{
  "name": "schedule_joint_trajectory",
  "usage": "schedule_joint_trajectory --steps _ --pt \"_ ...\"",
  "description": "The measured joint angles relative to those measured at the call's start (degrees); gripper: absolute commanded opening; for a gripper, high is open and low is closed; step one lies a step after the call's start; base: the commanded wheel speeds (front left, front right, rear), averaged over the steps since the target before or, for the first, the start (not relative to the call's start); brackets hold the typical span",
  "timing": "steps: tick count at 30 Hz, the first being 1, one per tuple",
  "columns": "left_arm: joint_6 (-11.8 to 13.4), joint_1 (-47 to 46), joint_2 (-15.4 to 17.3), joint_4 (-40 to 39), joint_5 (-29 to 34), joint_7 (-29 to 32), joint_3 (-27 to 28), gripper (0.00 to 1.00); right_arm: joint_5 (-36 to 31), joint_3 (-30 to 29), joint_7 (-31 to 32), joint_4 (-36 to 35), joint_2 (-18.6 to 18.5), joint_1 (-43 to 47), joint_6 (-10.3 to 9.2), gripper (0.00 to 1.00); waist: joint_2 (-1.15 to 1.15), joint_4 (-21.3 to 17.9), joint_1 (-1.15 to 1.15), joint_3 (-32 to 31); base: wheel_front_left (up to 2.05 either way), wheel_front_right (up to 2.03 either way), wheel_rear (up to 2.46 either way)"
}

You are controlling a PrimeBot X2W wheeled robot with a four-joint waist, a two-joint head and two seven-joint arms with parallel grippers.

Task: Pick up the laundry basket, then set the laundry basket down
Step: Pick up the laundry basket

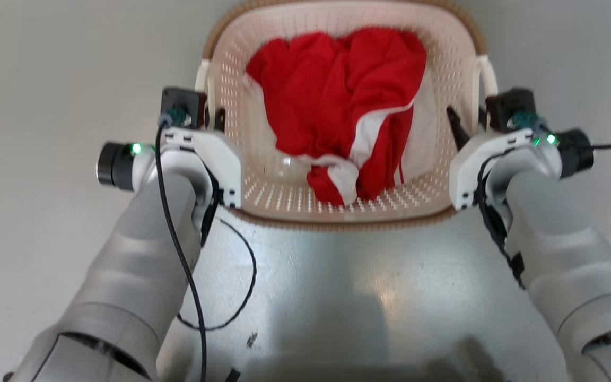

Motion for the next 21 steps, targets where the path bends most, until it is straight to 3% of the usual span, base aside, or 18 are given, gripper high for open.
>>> schedule_joint_trajectory --steps 10,21 --pt "0.0 9.9 0.1 0.3 -2.6 0.8 -1.7 0.00 11.0 9.9 5.9 -2.3 0.3 10.9 0.01 0.00 0.00 -0.9 0.00 -10.7 0.00 0.00 0.00" --pt "0.0 26.6 0.3 -0.1 -8.6 4.2 -3.5 0.00 19.3 19.8 11.7 -4.6 0.5 24.5 0.01 0.00 0.00 -2.3 0.00 -26.9 0.00 0.00 0.00"
